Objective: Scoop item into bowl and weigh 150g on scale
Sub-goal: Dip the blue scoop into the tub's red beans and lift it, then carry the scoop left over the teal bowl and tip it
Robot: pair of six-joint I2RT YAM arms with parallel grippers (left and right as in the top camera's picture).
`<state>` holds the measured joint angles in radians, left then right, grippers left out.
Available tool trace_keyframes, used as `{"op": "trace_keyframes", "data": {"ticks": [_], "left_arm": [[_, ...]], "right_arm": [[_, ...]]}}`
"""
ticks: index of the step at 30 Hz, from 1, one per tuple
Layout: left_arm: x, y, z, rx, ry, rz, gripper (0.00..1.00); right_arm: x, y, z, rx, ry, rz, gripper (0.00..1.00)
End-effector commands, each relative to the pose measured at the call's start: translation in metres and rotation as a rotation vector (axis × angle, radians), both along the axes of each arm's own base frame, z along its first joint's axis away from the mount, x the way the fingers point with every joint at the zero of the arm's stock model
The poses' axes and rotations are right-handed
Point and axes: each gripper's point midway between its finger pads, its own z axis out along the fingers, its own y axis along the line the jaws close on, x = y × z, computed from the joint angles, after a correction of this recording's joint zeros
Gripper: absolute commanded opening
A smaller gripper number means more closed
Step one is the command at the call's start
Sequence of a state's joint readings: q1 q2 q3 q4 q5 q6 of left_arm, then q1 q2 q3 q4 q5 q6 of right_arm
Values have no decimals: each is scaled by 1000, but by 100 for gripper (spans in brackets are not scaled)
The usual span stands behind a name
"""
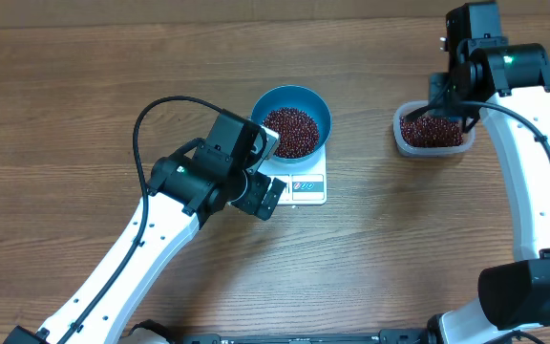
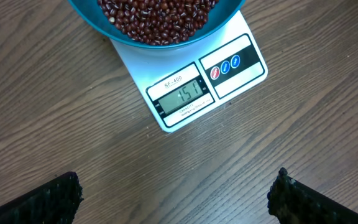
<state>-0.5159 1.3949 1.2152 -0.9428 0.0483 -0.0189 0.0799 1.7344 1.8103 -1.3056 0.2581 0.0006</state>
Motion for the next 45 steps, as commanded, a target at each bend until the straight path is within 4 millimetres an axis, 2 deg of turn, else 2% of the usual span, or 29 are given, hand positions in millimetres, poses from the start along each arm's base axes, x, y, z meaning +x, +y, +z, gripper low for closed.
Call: {"op": "trace_keyframes", "data": {"ticks": [1,2,5,10,11,18,23,27,32,45], "left_arm": [[0,3,4,0,-23,-9,99],[0,3,4,1,-23,-9,100],[0,3,4,0,-23,-9,100],[0,3,4,0,-23,-9,100],[0,3,4,0,-23,-9,100],[0,3,4,0,-23,-9,100],[0,3,4,0,-23,-9,100],[0,3,4,0,-23,-9,99],[0,3,4,0,-23,-9,100],[0,3,4,0,-23,-9,100]], "right_arm": [[6,68,21,307,-64,246,4],[10,87,33,380,-103,304,4],[11,119,47,468,-142,418,4],[-3,166,50,514,-127,560,4],[-6,177,47,509,-114,582,4],[-10,212,13,377,-44,633,4],[4,221,-10,224,-48,606,4],[12,230,-30,211,-24,618,4],[18,230,-53,179,17,610,4],[26,233,-80,152,54,608,4]]}}
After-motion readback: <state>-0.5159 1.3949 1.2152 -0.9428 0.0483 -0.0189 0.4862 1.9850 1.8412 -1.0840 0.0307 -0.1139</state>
